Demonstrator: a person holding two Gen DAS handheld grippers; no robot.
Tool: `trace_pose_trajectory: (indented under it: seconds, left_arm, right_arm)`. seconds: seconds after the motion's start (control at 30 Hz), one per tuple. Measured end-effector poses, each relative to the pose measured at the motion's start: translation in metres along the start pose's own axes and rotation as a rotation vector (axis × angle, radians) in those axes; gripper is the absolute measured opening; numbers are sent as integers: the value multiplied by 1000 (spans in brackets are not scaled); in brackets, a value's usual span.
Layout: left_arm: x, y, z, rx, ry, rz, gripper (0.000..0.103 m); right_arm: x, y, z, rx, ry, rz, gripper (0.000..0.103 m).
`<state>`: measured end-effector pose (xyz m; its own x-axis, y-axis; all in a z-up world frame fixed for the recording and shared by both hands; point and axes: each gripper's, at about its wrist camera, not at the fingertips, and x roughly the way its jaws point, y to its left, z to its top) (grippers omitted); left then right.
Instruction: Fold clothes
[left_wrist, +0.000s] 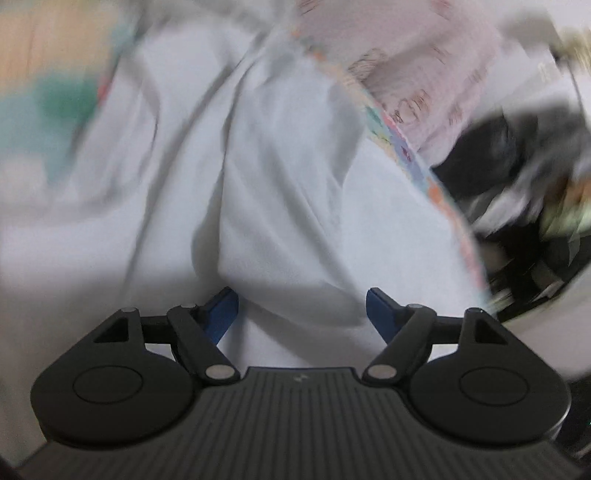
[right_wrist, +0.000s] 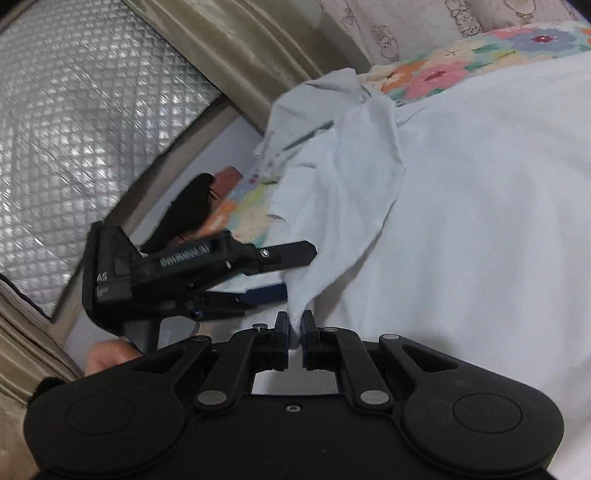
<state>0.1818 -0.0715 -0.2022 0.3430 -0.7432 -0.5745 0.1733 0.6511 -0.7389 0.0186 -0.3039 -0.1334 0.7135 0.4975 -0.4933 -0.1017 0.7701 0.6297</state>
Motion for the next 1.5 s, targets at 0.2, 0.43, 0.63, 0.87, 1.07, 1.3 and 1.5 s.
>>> trace_pose_trajectory:
  seconds: [0.2,0.43,0.63,0.87,1.07,1.3,1.5]
  left_arm:
    - [-33,-25,0,133,-122,52,4]
    - [-103,-56,-31,232,-154,232,4]
    - [-65,-28,-36,159,25,388,7]
    - [-95,-29,-27,121,-22,269,19]
    - [-106,-24,-49,178,9,339,32]
    - [-101,-40,-65,271,38,279,44]
    - [-84,-36,-64,252,30,310,45]
  right_arm:
    - [2,3,2,2,-42,51,9]
    - [-4,55,-11,-165,101,134,9]
    - [22,38,-24,-140,199,-34,9]
    - [-3,30,-12,32,115,110,9]
    - [12,20,-30,48,242,-16,12]
    - [24,35,-50,-53,198,-75,31]
    - [28,52,-52,-260,133,-168,23]
